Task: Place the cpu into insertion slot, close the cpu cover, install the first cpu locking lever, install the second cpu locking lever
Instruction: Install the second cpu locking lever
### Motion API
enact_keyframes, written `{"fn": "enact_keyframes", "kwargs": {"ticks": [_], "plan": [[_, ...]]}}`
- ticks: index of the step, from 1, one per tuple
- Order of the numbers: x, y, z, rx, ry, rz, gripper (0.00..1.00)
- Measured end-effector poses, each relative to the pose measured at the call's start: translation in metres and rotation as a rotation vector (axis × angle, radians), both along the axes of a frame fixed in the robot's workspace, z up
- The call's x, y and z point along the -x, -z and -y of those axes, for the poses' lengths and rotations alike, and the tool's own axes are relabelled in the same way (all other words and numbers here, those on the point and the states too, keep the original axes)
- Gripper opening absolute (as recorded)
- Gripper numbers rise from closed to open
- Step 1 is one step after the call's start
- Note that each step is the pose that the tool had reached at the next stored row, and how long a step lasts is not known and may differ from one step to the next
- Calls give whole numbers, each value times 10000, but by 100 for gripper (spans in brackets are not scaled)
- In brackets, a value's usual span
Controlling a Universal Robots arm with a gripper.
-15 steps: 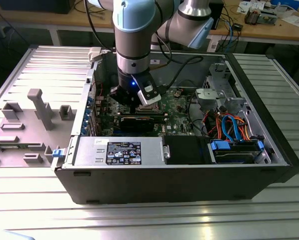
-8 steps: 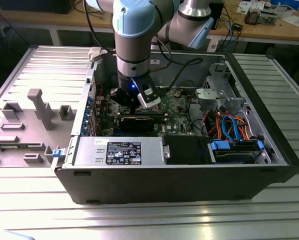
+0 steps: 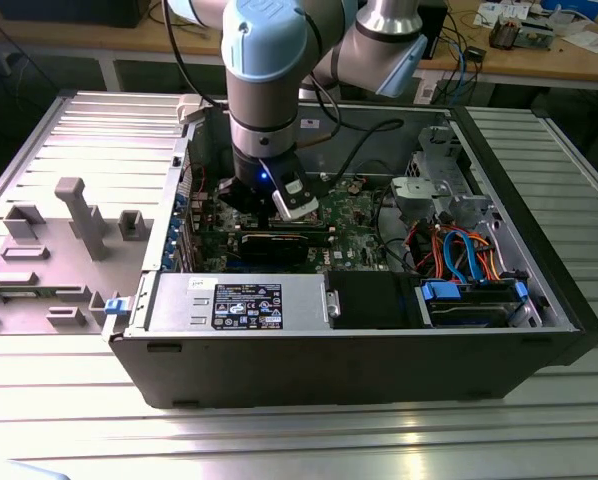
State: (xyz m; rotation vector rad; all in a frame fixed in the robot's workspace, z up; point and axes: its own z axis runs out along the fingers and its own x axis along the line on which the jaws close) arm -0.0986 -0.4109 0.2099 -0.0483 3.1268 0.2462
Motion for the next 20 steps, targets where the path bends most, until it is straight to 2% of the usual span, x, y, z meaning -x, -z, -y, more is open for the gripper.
{"fn": "enact_keyframes", "kwargs": {"ticks": [2, 4, 5, 8, 12, 15, 20], "plan": [[0, 1, 18, -58, 3, -3, 11], [0, 5, 18, -308, 3, -3, 11], [0, 9, 18, -360, 2, -3, 11], [0, 28, 17, -455, 3, -2, 11], [0, 63, 19, -531, 2, -5, 11], [0, 85, 18, -654, 3, -5, 11], [2, 116, 19, -734, 2, -6, 11]]}}
